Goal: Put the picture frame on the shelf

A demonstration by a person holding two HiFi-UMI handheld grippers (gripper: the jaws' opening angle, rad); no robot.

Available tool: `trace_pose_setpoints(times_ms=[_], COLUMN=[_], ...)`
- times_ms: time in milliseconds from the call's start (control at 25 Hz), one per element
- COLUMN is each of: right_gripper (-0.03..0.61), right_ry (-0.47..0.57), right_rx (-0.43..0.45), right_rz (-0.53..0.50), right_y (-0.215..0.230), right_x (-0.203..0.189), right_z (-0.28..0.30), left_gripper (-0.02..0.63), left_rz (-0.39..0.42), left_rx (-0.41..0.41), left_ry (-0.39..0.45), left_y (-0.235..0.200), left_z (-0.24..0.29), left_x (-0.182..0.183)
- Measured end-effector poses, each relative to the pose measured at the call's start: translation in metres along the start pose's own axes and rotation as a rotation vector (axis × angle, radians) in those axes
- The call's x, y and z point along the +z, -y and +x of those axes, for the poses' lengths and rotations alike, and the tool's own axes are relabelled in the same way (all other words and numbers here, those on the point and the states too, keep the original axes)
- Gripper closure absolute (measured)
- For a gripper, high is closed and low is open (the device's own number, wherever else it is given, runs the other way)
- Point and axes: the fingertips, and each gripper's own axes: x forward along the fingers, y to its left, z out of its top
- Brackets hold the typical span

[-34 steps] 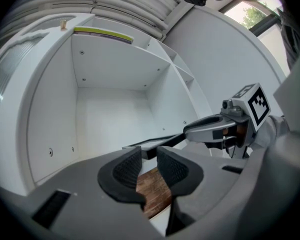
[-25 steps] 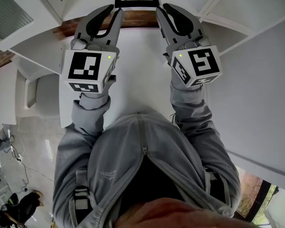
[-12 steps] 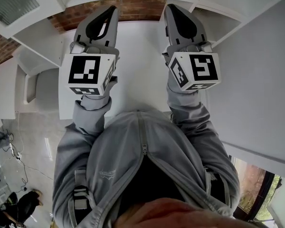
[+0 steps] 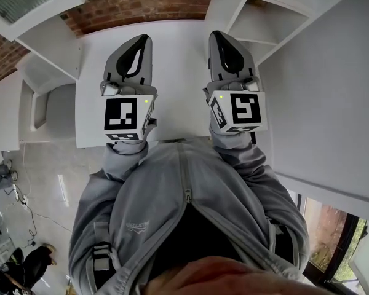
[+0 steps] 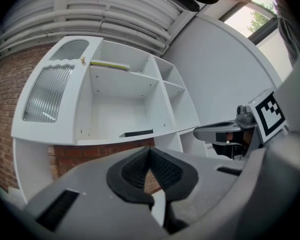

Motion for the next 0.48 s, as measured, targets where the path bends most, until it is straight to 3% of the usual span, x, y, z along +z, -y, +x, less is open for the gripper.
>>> trace_pose_setpoints(times_ms=[480], right_gripper=[0.552], right_ry=[-0.06], right_rx=[0.01], right_rz=[0.016], right_y=[-0.03], right_x=[-0.06], right_z=[-0.035], left_gripper=[0.607], left_rz=[-0.034], left_rx=[0.001], left_ry=[-0.075], left_y=[0.024], left_z=[-0.029], left_x=[-0.061])
